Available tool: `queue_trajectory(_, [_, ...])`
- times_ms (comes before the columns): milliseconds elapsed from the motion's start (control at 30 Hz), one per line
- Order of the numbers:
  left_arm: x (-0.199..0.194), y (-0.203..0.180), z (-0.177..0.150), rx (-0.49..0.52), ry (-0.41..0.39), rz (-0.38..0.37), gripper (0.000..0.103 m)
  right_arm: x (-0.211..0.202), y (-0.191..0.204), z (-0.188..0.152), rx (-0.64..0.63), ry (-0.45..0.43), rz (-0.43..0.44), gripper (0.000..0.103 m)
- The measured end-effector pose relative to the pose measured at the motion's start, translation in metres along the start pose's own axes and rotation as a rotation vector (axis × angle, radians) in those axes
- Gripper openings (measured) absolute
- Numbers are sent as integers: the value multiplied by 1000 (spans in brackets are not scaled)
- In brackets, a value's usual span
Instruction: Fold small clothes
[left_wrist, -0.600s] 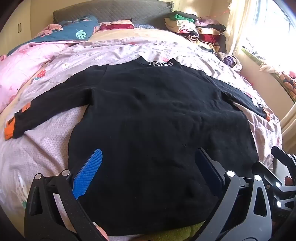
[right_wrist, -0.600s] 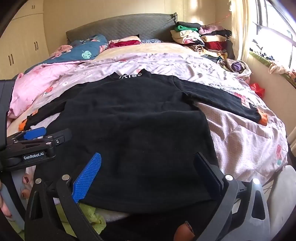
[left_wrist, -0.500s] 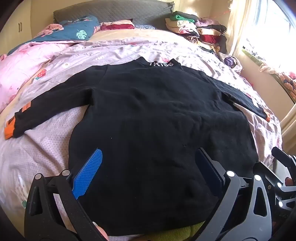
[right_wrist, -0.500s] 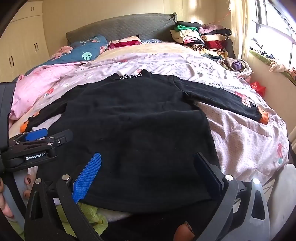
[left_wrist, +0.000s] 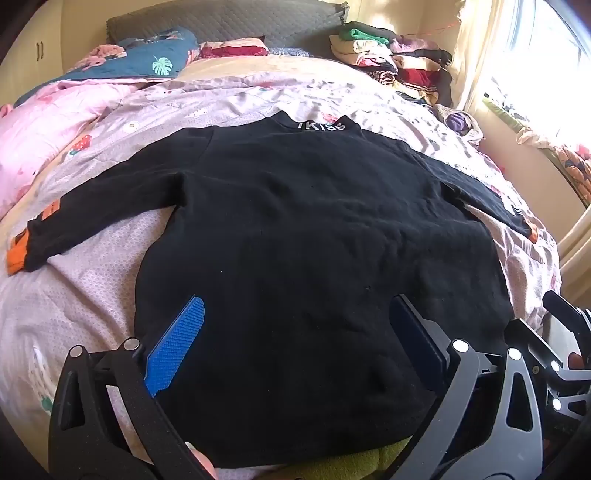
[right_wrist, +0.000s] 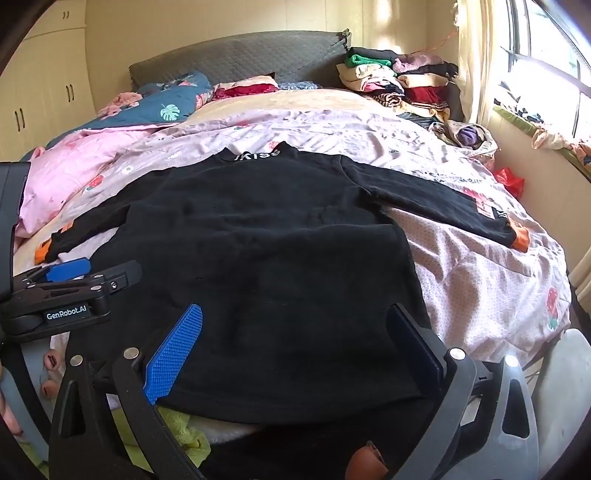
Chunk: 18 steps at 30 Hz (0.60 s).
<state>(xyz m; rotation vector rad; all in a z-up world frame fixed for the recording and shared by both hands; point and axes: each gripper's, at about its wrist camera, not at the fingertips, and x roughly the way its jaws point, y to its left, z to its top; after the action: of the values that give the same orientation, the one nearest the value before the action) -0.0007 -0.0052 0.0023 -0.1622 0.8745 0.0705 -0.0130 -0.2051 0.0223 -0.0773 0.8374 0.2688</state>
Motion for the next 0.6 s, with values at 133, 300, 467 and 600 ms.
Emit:
queue_trajectory(133, [-1, 1, 1, -1, -3, -1, 94, 0, -1, 0, 3, -2, -2, 99])
queue_trajectory(300, [-1, 5, -1, -5, -1, -8, 94, 1, -2, 0, 3, -2, -3, 99])
queue_trajectory(467, [0, 4, -2, -9, 0, -13, 94, 0, -1, 0, -2, -2, 0, 99])
queue_trajectory(600, [0, 5, -2, -8, 2, -18, 94, 0, 0, 0, -1, -1, -4, 99])
